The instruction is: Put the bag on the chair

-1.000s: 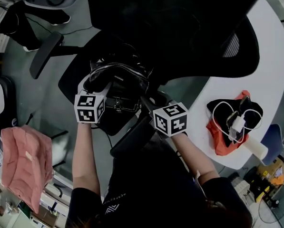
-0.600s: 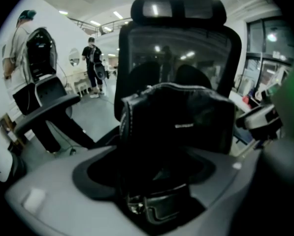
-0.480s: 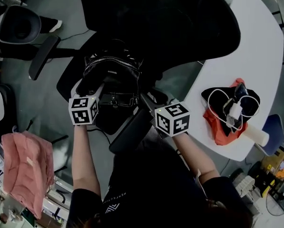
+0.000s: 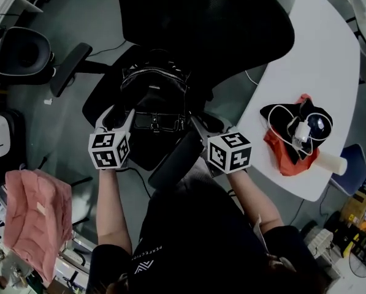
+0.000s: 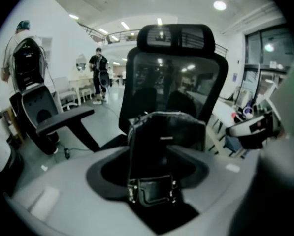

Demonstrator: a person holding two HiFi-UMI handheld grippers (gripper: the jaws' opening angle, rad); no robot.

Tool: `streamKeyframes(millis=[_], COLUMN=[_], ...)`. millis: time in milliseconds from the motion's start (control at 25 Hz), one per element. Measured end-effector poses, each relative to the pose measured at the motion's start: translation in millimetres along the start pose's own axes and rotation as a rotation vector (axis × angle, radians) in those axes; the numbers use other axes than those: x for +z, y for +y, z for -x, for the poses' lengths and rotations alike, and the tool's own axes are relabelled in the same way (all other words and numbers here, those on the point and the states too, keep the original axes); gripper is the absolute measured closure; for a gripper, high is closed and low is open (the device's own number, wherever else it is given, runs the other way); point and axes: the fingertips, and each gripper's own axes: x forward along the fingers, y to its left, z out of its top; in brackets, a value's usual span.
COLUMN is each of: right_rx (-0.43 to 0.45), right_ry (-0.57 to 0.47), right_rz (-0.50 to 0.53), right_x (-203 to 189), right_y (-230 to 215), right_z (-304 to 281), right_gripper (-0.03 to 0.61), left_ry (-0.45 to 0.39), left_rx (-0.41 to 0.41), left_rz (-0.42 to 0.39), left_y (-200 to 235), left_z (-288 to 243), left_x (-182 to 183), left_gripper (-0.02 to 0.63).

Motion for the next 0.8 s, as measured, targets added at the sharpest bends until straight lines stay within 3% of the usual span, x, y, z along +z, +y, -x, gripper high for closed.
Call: streamKeyframes(millis=[480, 800], right_rx=[-0.019, -0.06], right_ry=[-0.063, -0.091], right_rz=[0.055, 0.077], right_x=[13.0, 8.1], right_y=[29.5, 44.2], right_z=[27.5, 47.6], right_gripper=[0.54, 0.578], left_ry=[-0.111, -0.127], left_rx=[0.0, 0.009], left_rz=[0.024, -0.011], left_y=[-14.8, -23.5], left_z=[64.5, 95.4], left_x=[21.0, 18.8], left_gripper=[0.553, 0.604])
